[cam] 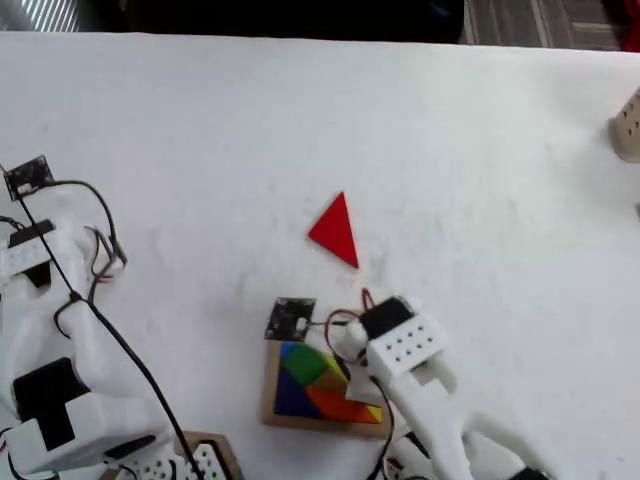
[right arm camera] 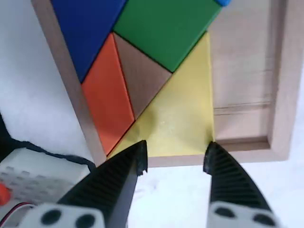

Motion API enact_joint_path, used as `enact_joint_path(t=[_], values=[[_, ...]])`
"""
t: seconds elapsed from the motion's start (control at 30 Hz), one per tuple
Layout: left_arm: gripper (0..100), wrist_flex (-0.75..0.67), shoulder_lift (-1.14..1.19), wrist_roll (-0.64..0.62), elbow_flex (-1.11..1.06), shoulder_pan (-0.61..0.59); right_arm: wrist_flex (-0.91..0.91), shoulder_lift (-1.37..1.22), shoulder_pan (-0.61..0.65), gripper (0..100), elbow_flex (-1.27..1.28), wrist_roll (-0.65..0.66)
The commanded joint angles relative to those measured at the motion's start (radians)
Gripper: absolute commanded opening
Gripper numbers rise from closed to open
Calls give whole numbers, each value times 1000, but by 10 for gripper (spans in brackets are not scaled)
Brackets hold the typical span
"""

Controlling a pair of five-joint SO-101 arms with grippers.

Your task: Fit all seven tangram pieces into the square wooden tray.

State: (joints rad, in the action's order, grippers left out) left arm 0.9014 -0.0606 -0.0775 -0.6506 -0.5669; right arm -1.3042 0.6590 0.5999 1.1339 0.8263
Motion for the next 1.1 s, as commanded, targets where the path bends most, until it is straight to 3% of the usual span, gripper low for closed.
enact_joint_path(t=[0.0, 0.1, 0.6, 0.73, 0.97, 1.07], values=[[188, -9, -4, 9, 8, 7, 113, 90, -12, 191, 95, 23], [188, -9, -4, 9, 8, 7, 202, 73, -12, 191, 147, 18], [188, -9, -4, 9, 8, 7, 291, -1, -13, 194, 92, 0], [188, -9, -4, 9, 8, 7, 334, -2, -8, 203, 48, -129], [188, -9, -4, 9, 8, 7, 332, -2, -12, 345, -8, -430], [188, -9, -4, 9, 8, 7, 314, -2, -13, 351, -5, -468]])
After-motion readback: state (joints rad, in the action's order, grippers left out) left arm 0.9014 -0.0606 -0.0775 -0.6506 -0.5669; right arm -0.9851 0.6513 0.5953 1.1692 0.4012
